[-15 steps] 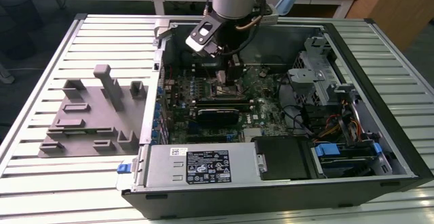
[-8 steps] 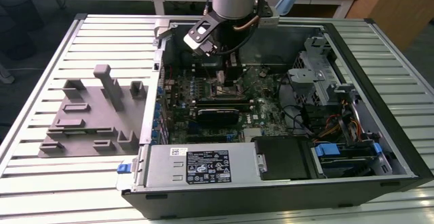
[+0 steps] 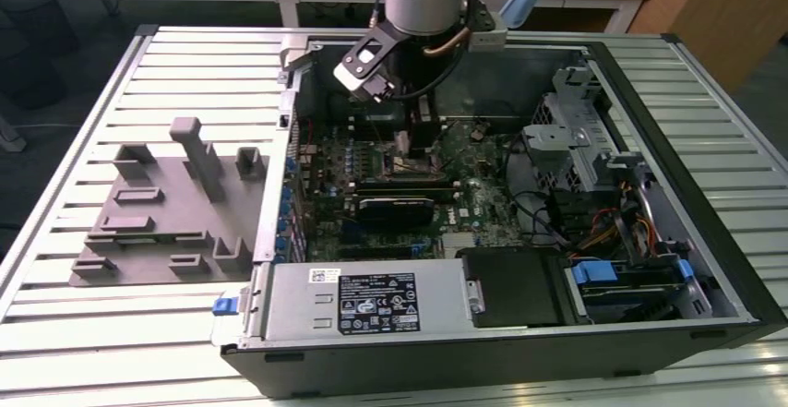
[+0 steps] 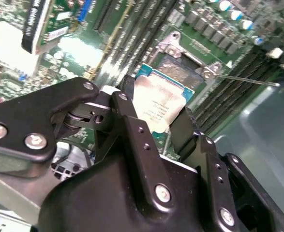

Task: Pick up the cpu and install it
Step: 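Place the cpu into insertion slot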

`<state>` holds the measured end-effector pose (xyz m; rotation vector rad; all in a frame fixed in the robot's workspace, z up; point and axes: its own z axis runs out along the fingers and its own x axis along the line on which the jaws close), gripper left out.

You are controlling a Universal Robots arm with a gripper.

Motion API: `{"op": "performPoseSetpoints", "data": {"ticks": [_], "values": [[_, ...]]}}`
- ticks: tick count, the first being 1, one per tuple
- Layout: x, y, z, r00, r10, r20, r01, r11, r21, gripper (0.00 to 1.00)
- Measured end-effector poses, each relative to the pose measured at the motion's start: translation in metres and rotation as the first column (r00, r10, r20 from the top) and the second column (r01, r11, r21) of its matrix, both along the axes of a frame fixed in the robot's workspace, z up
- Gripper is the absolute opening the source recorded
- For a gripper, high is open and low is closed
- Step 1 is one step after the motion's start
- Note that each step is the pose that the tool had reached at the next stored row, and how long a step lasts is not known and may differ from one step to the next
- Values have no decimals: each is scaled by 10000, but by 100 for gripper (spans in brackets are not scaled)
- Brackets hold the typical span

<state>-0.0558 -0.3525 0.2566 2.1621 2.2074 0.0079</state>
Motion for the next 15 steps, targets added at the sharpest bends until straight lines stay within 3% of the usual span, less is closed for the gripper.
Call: {"op": "performPoseSetpoints", "data": {"ticks": [3, 6, 11, 15], "values": [[-1, 0, -15, 9999, -21, 170, 24, 9999, -157, 54], [0, 0, -38, 9995, -31, 300, 36, 9999, -166, 54], [-1, 7, -74, 9995, -39, 319, 45, 9998, -168, 54], [0, 53, -96, 9995, -43, 318, 49, 9998, -168, 54]]}}
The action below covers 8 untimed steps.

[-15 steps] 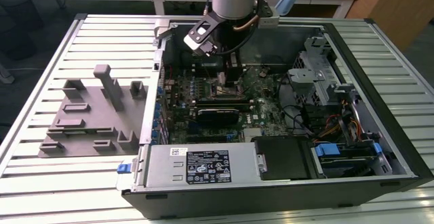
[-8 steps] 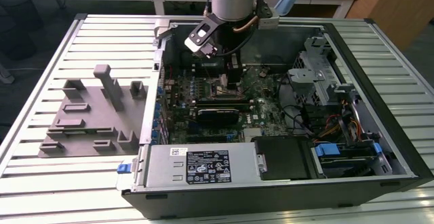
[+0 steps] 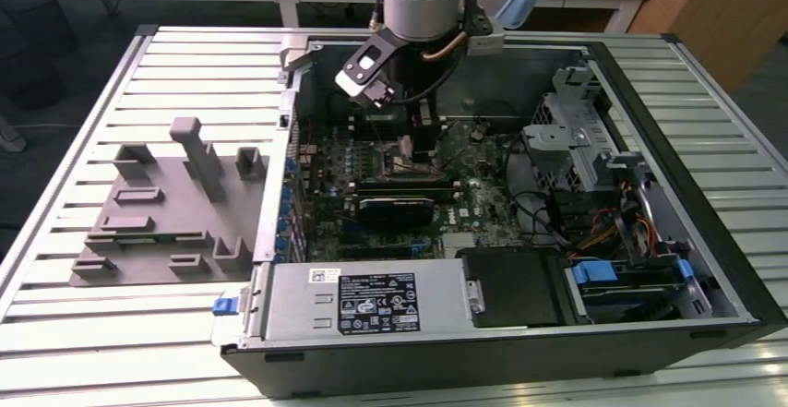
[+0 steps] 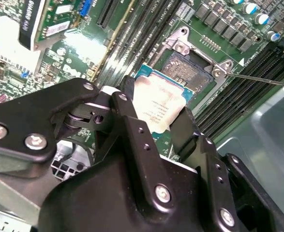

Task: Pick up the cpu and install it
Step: 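Place the cpu into insertion slot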

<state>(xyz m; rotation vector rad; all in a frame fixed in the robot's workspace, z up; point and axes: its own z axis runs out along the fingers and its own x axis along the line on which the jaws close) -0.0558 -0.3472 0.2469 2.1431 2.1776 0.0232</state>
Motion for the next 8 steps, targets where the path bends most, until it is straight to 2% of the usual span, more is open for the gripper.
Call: {"op": "performPoseSetpoints", "data": {"ticks": [4, 8], "values": [[0, 45, -28, 10000, -1, -18, 1, 10000, 2, 54], [0, 60, -70, 9999, -12, -111, 12, 10000, 1, 54]]}}
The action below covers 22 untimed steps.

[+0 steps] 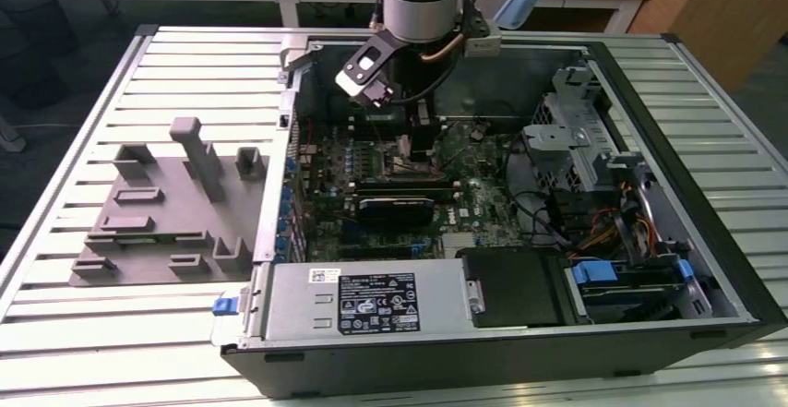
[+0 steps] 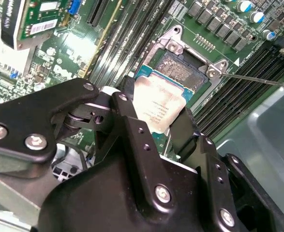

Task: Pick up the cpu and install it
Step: 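Place the cpu into insertion slot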

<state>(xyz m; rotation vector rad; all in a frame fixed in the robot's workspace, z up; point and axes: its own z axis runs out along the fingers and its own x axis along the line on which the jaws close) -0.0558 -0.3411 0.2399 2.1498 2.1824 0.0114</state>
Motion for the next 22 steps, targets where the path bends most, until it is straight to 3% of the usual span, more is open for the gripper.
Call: {"op": "performPoseSetpoints", "data": {"ticks": [2, 11, 17, 22], "values": [[0, 4, -17, 10000, -7, -56, 7, 10000, -1, 54], [4, 43, -87, 10000, -7, -82, 7, 10000, 0, 54], [3, 69, -149, 9998, -13, -198, 13, 10000, -2, 54], [7, 100, -187, 9998, -12, -205, 12, 10000, 1, 54]]}}
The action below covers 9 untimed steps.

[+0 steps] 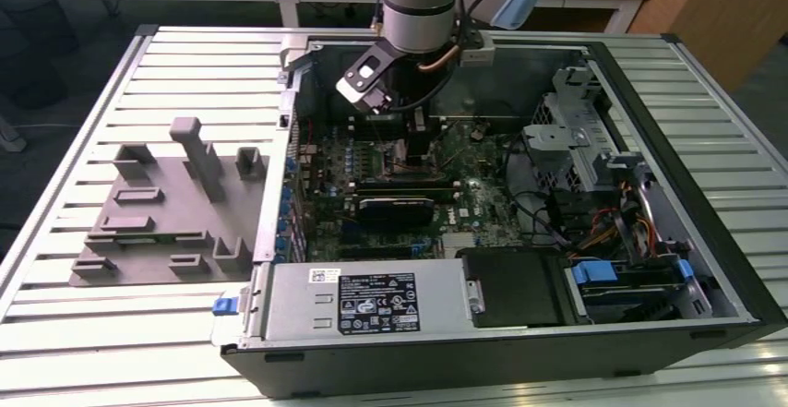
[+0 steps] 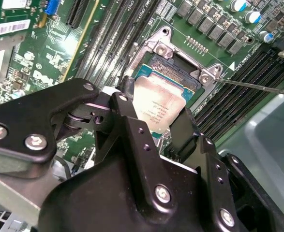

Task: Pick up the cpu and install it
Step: 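Place the cpu into insertion slot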

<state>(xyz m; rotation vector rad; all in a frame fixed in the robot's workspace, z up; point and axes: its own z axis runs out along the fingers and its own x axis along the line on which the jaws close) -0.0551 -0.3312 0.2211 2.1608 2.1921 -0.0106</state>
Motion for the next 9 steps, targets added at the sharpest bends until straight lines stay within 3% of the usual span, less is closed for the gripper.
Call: {"op": "performPoseSetpoints", "data": {"ticks": [9], "values": [[14, 27, -76, 10000, 1, 0, -1, 10000, 1, 54]]}}
